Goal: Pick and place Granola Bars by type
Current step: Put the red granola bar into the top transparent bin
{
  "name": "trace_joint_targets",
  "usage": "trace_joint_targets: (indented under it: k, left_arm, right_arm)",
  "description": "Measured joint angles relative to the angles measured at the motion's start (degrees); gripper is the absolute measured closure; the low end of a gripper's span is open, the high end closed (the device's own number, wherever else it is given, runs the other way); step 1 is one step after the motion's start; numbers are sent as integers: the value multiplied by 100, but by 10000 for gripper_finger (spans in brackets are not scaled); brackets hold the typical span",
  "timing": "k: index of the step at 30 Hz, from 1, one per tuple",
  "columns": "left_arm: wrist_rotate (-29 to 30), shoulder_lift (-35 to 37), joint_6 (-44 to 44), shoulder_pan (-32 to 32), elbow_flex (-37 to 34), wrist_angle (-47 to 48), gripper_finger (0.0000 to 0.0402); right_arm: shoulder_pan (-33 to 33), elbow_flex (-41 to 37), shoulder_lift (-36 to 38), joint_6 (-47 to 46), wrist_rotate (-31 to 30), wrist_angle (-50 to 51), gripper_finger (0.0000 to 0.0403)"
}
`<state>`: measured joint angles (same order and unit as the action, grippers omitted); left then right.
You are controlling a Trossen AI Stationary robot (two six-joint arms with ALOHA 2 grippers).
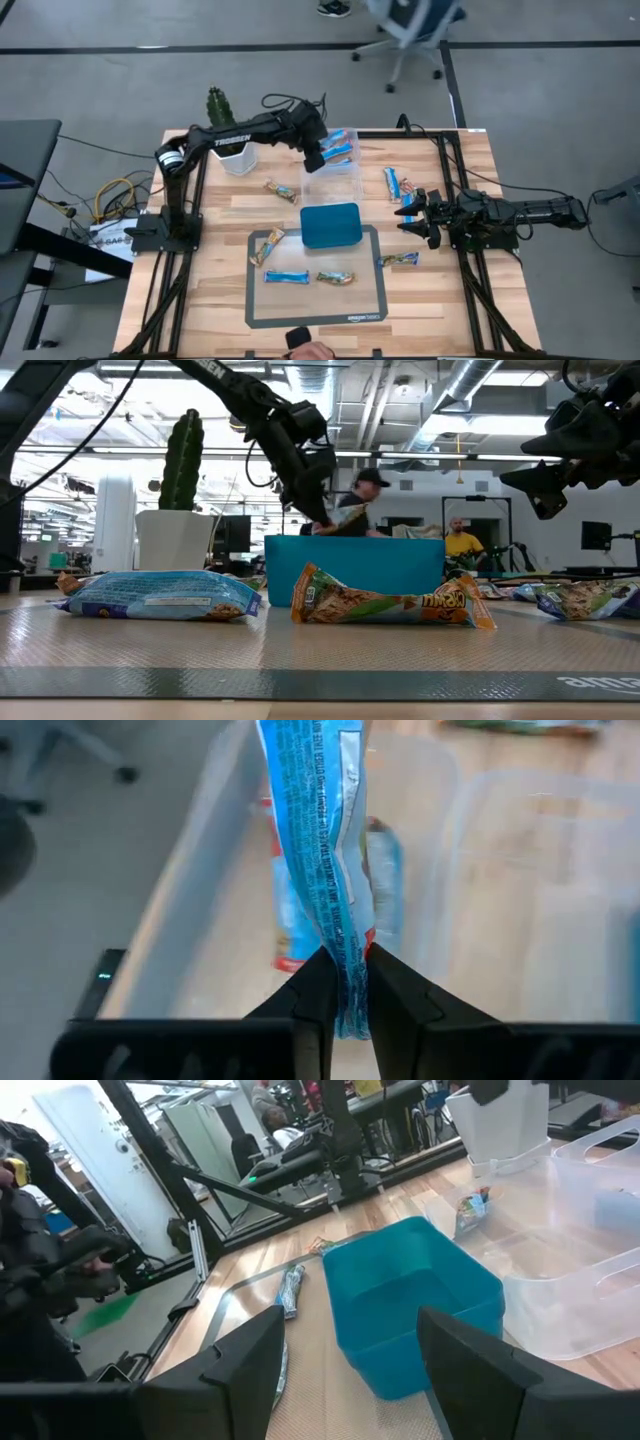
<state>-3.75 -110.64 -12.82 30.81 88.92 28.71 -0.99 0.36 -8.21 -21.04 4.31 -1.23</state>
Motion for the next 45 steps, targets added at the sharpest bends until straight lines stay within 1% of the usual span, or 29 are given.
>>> trace_joint_targets:
  k: [2,4,7,13,15,19,22,24,26,29,32,35,40,45]
  left_arm:
    - [244,-12,-12,45,0,3,362]
    - [359,-12,-11,81,0,-19,355]
    - [305,-12,-18,128,0,-18,332]
    - [262,-12,-15,133,0,-20,274]
    - [260,-12,35,133,0,-20,262]
    - [190,132,252,91,0,36,250]
    - [-80,298,288,16,-1,171,249]
    - [-256,443,291,-61,-157,71,249]
    - [-358,678,355,-140,-558,-184,249]
    - [-372,1170,876,-288,-1493,-753,248]
    - [-351,1836,1529,-485,-2481,-1418,248]
    - [-354,2493,1832,-744,-3365,-1923,248]
    - [-534,3534,2189,-1173,-4606,-2268,248]
    - [-636,4633,2442,-1459,-5663,-2432,248]
  right_arm:
    - [0,0,-1,0,0,0,182]
    - [0,0,0,0,1,0,182]
    - [0,-1,0,0,-1,0,182]
    - [0,0,0,0,-1,0,182]
    - [0,0,0,0,-1,0,182]
    - [0,-2,0,0,-1,0,182]
    - [0,0,0,0,-4,0,182]
    - [0,-1,-1,0,-1,0,182]
    - [0,0,-2,0,-4,0,182]
    - [0,0,-1,0,-4,1,182]
    - [0,0,0,-2,-4,0,182]
    - [0,0,0,0,-4,0,182]
    - [0,0,0,0,-6,0,182]
    - [0,0,0,0,-5,2,182]
